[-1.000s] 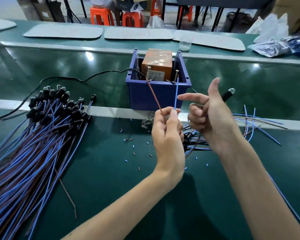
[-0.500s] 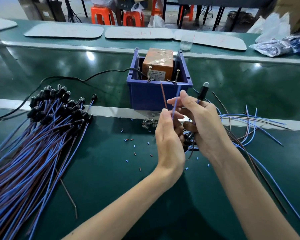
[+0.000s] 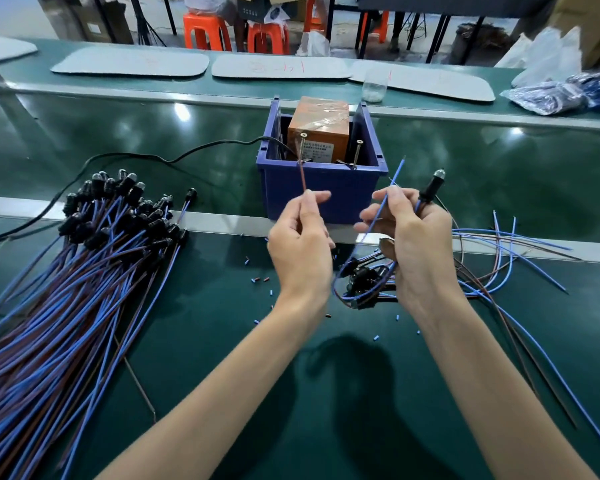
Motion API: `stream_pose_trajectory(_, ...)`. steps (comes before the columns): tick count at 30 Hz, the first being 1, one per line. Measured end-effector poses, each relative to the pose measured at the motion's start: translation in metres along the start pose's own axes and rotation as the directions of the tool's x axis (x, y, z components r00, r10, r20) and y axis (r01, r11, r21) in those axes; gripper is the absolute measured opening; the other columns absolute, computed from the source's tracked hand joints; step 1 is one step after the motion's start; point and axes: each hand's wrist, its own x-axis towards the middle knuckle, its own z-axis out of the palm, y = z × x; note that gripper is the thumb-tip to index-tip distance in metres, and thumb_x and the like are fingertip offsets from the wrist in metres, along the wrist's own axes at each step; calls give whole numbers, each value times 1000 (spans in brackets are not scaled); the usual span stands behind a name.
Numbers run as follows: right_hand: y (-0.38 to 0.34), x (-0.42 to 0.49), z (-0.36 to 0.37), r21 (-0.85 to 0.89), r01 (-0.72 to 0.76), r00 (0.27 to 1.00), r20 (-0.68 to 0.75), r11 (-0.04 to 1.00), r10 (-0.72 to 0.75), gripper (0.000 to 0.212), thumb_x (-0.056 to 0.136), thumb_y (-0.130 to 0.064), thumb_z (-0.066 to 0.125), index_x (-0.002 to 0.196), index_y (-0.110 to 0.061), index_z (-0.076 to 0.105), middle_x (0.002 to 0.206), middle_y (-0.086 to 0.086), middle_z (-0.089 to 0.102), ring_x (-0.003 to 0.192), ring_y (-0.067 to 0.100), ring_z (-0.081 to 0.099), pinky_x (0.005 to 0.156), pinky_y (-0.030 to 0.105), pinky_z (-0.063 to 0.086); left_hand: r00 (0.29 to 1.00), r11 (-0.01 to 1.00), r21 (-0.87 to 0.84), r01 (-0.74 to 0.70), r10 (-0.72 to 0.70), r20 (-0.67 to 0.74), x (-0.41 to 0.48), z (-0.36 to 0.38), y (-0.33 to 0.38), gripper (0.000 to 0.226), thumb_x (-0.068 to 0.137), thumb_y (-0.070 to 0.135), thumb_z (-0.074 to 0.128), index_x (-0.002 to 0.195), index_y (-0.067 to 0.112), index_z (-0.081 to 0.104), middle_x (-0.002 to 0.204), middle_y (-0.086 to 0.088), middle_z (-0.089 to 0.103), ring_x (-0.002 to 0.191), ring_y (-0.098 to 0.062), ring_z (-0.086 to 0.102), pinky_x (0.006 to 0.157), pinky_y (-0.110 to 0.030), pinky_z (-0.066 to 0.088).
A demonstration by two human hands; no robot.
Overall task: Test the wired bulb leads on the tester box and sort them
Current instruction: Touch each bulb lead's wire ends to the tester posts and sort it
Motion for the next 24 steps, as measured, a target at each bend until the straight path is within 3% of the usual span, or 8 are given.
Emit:
stream_pose_trajectory(2, 2, 6, -3, -27, 9, 998, -61, 1000, -11, 26, 99, -10, 47, 77, -13, 61, 48, -9, 55, 43, 5, 49, 44, 13, 39, 1000, 1000, 8, -13, 13, -6, 12, -6, 2, 20, 102, 20, 44, 96, 23, 63, 43, 11, 44, 38, -5, 38, 43, -16, 36)
stream_pose_trajectory(4, 5, 12, -6, -43, 7, 995, -98, 999, -12, 24, 97, -8, 49, 79, -15, 63, 47, -12, 50, 43, 3, 41, 42, 11, 32, 999, 998, 51, -48, 48, -9, 22, -13, 2, 13, 101, 18, 44, 101, 25, 55, 42, 10, 48, 38, -6, 39, 42, -19, 37)
stream_pose_trajectory(7, 8, 22, -9, -86, 0, 984, -178, 996, -15, 22, 94, -7, 52, 80, -20, 63, 48, -11, 53, 45, 2, 43, 48, 14, 32, 993, 982, 152, -115, 119, -18, 32, -21, 1, 12, 101, 21, 45, 94, 31, 48, 44, 10, 53, 41, -7, 41, 48, -27, 39)
stream_pose_trajectory(13, 7, 42, -6, -97, -6, 960, -279, 995, -21, 26, 89, -5, 50, 75, -22, 64, 62, -5, 67, 58, 9, 42, 59, 23, 31, 988, 949, 280, -148, 156, -6, 48, -30, 2, 17, 98, 20, 51, 84, 27, 58, 48, 12, 61, 31, -7, 47, 41, -20, 42)
stream_pose_trajectory(19, 12, 50, 4, -152, -14, 980, -196, 988, -16, 25, 90, -7, 49, 82, -22, 67, 72, -4, 72, 53, 7, 41, 53, 20, 32, 991, 943, 305, -130, 129, 24, 58, -38, 1, 17, 95, 20, 56, 79, 24, 58, 49, 9, 62, 31, -10, 50, 43, -21, 41)
stream_pose_trajectory(24, 16, 53, 4, -167, -15, 990, -142, 986, -9, 28, 91, -6, 49, 80, -23, 67, 68, -7, 71, 47, 5, 37, 46, 16, 31, 994, 956, 273, -109, 103, 36, 65, -44, 5, 16, 95, 18, 56, 80, 22, 60, 47, 8, 59, 33, -9, 49, 42, -20, 42)
